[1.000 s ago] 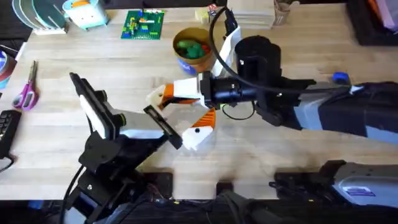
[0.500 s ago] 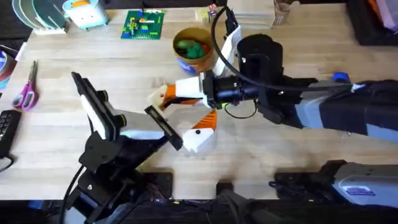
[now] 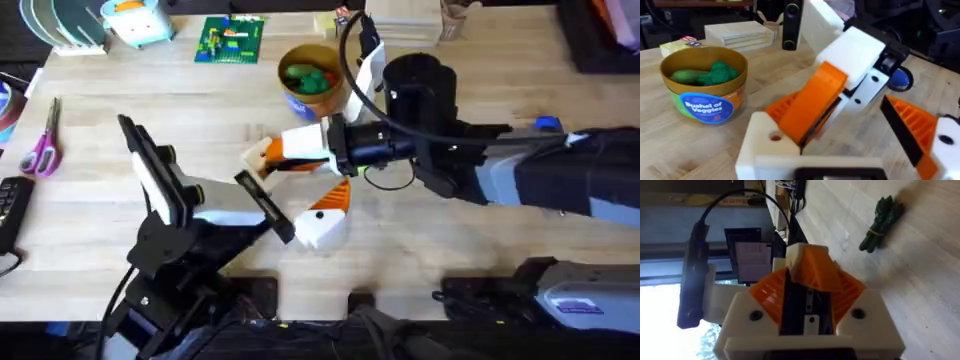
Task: Pick up the gripper from the table and insert it into the empty holder that is missing its gripper. Then pick up a screw, insert it into the mounting hole, and use the screwdriver to tighten it. Finally, clean up the table by picking up the vegetable and placing it into the bucket.
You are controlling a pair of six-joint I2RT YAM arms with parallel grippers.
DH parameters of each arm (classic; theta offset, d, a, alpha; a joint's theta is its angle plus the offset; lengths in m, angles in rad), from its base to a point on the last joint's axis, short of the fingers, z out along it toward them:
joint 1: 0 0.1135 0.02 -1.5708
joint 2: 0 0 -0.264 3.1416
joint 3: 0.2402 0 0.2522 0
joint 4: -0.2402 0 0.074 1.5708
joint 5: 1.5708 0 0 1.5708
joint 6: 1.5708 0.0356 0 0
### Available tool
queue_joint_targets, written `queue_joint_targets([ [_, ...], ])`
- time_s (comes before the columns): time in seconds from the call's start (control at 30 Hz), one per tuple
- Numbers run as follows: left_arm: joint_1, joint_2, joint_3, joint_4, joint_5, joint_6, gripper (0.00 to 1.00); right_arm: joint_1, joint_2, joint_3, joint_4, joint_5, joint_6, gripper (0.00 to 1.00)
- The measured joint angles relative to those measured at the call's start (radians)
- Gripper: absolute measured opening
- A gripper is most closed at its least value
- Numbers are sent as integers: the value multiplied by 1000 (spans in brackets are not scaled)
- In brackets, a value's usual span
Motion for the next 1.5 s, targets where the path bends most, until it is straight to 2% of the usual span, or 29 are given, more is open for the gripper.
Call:
queue_joint_targets([
  [0.4,-10,0,0,2,46,1,992,-21,0,0,3,-50,0,436],
  [0.67,-13,0,0,3,65,1,993,-25,0,0,0,-50,-1,542],
  [1.13,-13,0,0,3,65,1,993,-29,0,0,-17,-50,-8,596],
  [1.3,-13,0,0,3,65,1,993,-64,0,0,-17,-59,-8,602],
  [1.5,-13,0,0,3,65,1,993,-133,0,0,-17,-124,-38,610],
])
